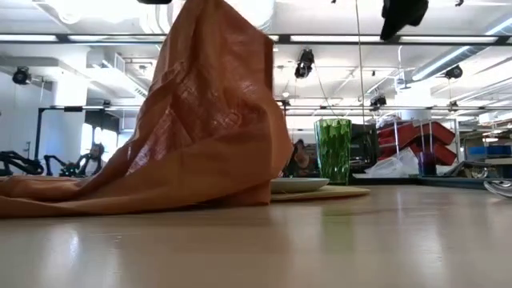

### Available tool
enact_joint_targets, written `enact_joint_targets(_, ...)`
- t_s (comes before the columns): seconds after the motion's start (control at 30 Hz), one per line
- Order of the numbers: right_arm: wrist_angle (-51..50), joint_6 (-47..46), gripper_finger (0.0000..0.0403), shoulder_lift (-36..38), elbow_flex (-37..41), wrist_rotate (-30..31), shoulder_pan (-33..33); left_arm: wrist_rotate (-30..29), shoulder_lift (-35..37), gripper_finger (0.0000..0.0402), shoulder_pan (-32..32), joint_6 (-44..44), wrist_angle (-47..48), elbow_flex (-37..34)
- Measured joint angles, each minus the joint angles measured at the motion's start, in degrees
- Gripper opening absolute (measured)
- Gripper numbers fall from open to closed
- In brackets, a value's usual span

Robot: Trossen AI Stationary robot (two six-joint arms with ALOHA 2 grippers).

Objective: Set table place
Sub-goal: Fold the orange table napkin

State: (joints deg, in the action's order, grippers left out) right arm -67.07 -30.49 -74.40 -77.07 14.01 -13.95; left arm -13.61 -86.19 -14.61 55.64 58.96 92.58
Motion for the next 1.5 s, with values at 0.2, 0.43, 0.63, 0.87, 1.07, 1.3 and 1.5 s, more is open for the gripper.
enact_joint_targets(0.2,20.48,1.71,0.0030,-0.05,10.77,0.36,-2.60,1.34,-0.04,0.0000,-0.07,-0.14,0.00,1.52)
enact_joint_targets(0.43,40.56,9.05,0.0122,-0.08,17.56,-2.15,-1.56,2.68,-0.02,0.0000,-0.24,-2.05,9.43,12.01)
enact_joint_targets(0.63,48.04,13.56,0.0194,-0.74,21.41,-2.75,3.42,2.11,-0.02,0.0000,-0.24,-1.10,20.41,19.66)
enact_joint_targets(0.87,55.10,14.17,0.0226,-3.82,24.20,-11.14,9.46,2.20,0.03,0.0000,-0.35,-0.90,21.30,20.93)
enact_joint_targets(1.07,59.21,15.34,0.0217,-10.03,22.55,-16.38,9.74,5.27,-0.02,0.0000,-0.35,-1.93,22.33,19.94)
enact_joint_targets(1.3,58.19,20.87,0.0224,-15.89,18.48,-23.85,10.42,12.83,0.32,0.0000,-1.73,-2.99,28.77,20.51)
enact_joint_targets(1.5,58.79,27.72,0.0230,-17.43,14.79,-23.43,10.84,18.76,0.94,0.0000,-3.70,-4.56,30.47,20.21)
